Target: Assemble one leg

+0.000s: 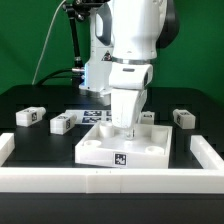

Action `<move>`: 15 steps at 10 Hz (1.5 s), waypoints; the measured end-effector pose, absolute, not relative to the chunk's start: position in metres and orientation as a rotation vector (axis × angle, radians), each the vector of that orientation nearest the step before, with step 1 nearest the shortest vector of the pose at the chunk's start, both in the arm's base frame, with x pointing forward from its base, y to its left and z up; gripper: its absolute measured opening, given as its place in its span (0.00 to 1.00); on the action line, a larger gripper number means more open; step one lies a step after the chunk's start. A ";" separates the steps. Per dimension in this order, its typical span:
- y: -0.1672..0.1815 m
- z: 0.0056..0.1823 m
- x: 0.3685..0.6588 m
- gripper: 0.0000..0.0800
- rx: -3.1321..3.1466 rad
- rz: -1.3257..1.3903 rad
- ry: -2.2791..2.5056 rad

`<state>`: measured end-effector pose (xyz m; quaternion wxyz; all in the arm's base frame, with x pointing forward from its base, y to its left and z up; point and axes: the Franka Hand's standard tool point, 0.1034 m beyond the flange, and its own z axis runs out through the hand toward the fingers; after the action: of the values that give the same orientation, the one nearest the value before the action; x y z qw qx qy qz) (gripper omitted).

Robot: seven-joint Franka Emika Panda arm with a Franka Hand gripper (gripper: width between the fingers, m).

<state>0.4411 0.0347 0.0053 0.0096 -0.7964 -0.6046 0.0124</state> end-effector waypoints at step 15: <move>0.048 0.006 0.456 0.07 -2.345 0.004 -2.090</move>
Offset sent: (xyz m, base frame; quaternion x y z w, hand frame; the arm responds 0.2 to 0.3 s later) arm 0.0000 0.0000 0.0000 0.0000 0.0000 0.0000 1.0000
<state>0.4557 0.0481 0.0056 0.0000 -0.7465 -0.6653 0.0012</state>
